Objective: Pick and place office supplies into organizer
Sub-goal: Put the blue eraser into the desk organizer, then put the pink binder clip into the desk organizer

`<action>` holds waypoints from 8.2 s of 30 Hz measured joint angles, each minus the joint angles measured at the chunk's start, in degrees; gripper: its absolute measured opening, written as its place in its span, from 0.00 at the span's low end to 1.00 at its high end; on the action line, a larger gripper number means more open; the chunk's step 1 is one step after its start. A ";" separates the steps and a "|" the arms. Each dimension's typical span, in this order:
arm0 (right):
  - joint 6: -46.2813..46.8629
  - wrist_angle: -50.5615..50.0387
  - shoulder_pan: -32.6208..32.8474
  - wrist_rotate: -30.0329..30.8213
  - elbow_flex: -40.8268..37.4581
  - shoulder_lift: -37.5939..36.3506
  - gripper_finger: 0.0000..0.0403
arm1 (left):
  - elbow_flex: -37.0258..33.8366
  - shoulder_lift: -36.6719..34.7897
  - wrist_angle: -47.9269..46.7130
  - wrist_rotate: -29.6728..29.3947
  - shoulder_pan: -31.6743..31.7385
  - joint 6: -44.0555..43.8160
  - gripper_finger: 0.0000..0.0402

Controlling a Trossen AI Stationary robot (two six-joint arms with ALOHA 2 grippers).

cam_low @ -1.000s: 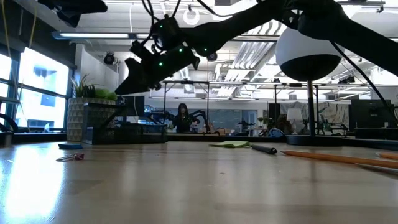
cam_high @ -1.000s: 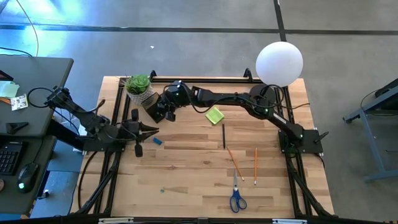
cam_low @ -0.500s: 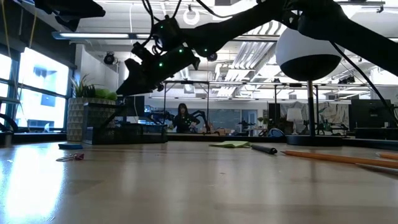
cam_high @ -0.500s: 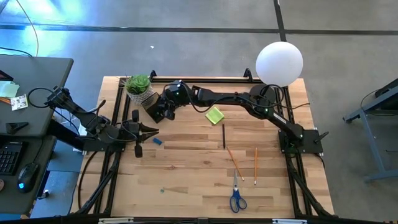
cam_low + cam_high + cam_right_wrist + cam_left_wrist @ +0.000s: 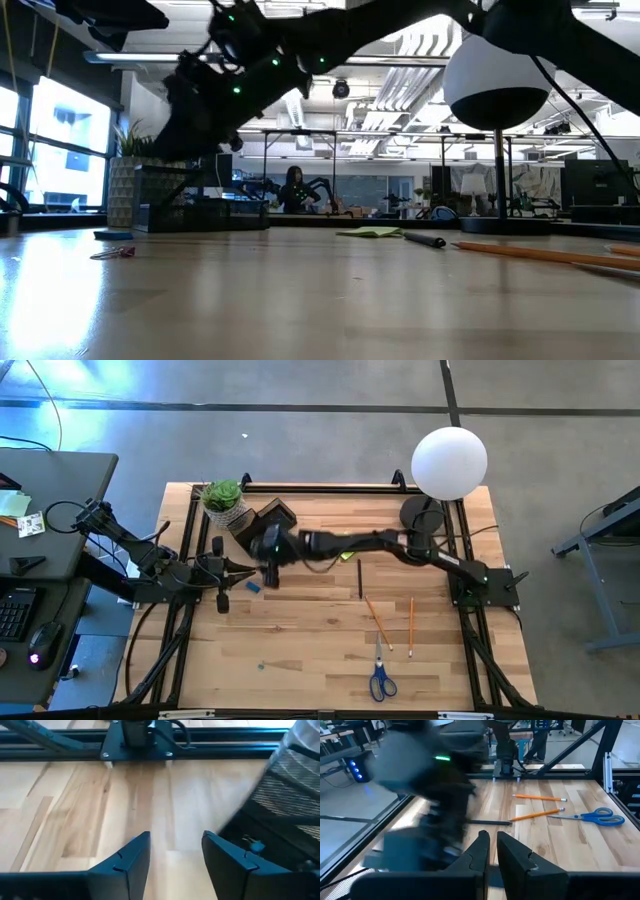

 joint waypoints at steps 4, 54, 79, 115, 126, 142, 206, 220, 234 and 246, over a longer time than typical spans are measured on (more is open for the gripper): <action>3.75 2.07 3.14 5.14 -0.02 1.18 0.38 | 0.93 -0.34 0.68 -0.10 0.00 0.02 0.06; 7.40 10.53 7.55 11.72 0.13 11.76 0.17 | 13.03 -1.09 0.96 -0.21 0.11 15.91 0.06; -12.96 -11.61 -1.30 11.71 13.11 7.74 0.17 | 13.05 -1.33 0.42 1.13 0.10 15.78 0.06; -15.31 -16.69 -2.95 7.49 13.16 6.01 0.42 | 13.05 -1.50 -0.42 1.11 0.11 16.13 0.06; -9.56 -19.51 -4.13 1.46 13.14 6.53 0.28 | 13.05 -1.50 -0.43 1.13 0.09 15.26 0.06; -8.43 -28.04 1.93 -13.73 13.18 4.33 0.23 | 13.05 -1.53 -1.22 1.11 0.09 15.04 0.06; -22.47 -24.47 11.63 -14.77 5.05 7.04 0.18 | 13.03 -1.33 -9.70 8.38 0.09 1.27 0.06; -20.97 -24.90 10.54 -12.87 4.78 5.80 0.16 | 13.04 -1.02 -9.86 8.37 0.10 1.09 0.06; -20.14 -9.23 0.25 0.58 4.83 2.84 0.16 | 13.04 -1.02 -10.75 8.38 0.09 1.69 0.06; -9.94 5.32 -4.83 -1.25 5.27 2.82 0.15 | 13.05 -1.02 -10.56 8.38 0.10 2.63 0.06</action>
